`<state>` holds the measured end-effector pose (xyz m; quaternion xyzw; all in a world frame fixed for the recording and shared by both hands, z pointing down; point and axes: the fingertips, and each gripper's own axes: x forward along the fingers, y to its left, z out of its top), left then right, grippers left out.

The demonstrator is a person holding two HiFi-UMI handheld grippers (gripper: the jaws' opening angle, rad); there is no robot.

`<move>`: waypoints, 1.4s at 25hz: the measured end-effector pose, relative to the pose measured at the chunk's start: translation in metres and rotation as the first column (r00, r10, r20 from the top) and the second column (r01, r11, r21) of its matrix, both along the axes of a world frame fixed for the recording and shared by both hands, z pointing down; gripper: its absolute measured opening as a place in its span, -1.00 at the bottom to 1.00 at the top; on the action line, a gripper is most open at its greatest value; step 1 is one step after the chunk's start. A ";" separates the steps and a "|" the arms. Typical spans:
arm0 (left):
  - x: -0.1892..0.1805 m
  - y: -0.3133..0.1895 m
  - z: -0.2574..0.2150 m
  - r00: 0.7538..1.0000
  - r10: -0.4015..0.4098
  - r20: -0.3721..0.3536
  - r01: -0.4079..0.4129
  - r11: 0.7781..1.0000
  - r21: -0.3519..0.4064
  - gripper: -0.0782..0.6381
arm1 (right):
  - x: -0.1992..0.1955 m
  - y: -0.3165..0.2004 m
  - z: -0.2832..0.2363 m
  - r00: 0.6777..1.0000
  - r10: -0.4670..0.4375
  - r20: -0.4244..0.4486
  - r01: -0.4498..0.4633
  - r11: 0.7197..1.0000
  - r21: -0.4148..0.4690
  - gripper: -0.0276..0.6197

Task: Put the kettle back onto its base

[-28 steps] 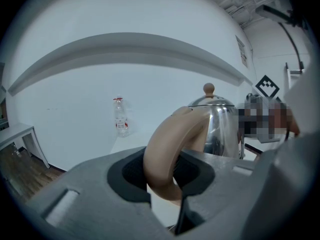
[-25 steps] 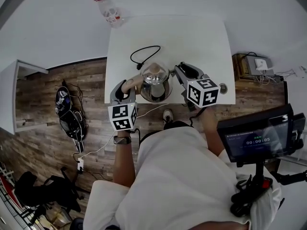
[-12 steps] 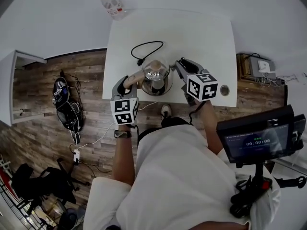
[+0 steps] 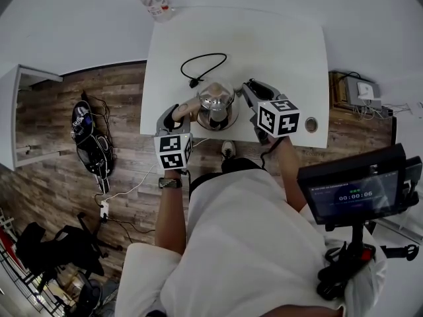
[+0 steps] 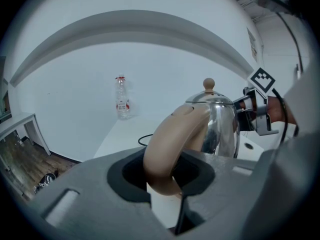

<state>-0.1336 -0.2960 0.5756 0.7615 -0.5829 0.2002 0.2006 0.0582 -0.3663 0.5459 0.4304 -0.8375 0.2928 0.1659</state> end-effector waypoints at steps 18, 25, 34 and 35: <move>0.007 0.002 0.023 0.999 0.047 -0.002 -0.047 0.998 -0.037 -0.47 | 0.004 -0.002 0.014 1.000 0.020 -0.001 -0.020 1.000 -0.010 -0.65; 0.008 0.004 0.028 0.999 0.043 0.003 -0.043 0.998 -0.048 -0.46 | 0.007 0.002 0.017 1.000 0.023 0.005 -0.023 1.000 -0.019 -0.65; 0.008 0.001 0.032 1.000 0.028 -0.012 -0.029 0.998 -0.047 -0.45 | 0.007 0.002 0.015 1.000 0.019 0.019 -0.019 1.000 -0.013 -0.65; 0.007 0.001 0.033 0.999 0.028 -0.015 -0.029 0.998 -0.049 -0.45 | 0.006 0.002 0.015 1.000 0.018 0.020 -0.018 1.000 -0.010 -0.65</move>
